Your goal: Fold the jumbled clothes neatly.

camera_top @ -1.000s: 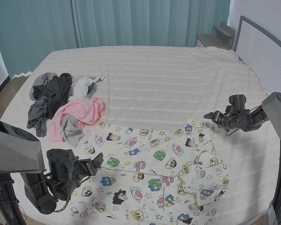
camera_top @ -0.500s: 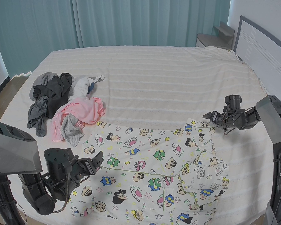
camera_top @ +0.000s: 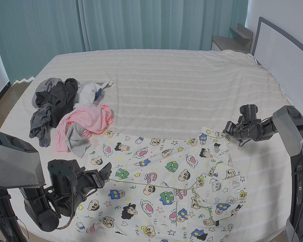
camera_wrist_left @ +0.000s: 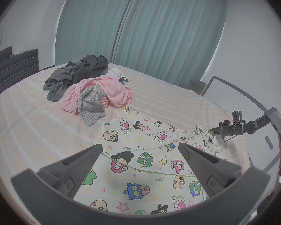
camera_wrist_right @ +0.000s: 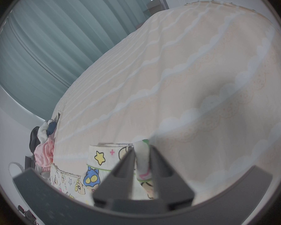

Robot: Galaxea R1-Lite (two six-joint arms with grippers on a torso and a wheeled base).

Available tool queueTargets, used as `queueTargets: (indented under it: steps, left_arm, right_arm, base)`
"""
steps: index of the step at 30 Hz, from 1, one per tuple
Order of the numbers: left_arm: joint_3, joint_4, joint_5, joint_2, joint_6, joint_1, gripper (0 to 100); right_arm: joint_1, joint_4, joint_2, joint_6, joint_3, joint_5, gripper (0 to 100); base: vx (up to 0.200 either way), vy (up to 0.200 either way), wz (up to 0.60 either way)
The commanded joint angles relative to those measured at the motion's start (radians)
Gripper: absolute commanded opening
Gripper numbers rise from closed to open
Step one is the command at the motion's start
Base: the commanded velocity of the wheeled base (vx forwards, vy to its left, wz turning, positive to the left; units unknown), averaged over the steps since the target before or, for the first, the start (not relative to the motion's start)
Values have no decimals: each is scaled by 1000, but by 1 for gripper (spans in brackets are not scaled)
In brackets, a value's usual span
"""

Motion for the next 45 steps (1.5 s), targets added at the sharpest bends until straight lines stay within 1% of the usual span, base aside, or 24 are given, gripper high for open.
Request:
queueTargets:
  steps: [1,6,14,24,31,35,42,43,45]
  left_arm:
    - [1,-18,1,-1,-2,-1,100]
    - [1,-18,1,-2,-4,-1,100]
    - [1,-18,10,-10,-2,-1,100]
    - [1,-18,13,-19,0,-1,100]
    - [-2,-18,16,-24,1,-1,100]
    - [-6,-18,31,-24,3,-1,100]
    - [-6,-18,34,-24,0,-1,100]
    - [-6,-18,34,-24,0,-2,100]
    - [-6,-18,34,-24,0,-2,100]
  right_arm:
    - [7,-2,1,-1,-5,1,0]
    - [7,-13,-2,-1,-13,1,0]
    - [6,-98,-17,6,-63,-2,0]
    - [4,-146,0,8,-111,-4,0]
    - [0,-155,29,6,-149,-24,0]
    - [0,-155,39,8,-165,-25,0]
    - [0,-152,44,2,-163,-29,0]
    - [0,-152,46,2,-165,-29,100]
    - [0,-154,49,5,-160,-30,100]
  base:
    - [0,0,0]
    - [0,0,0]
    - [0,0,0]
    - [0,0,0]
    - [0,0,0]
    - [0,0,0]
    - [0,0,0]
    - [0,0,0]
    - [0,0,0]
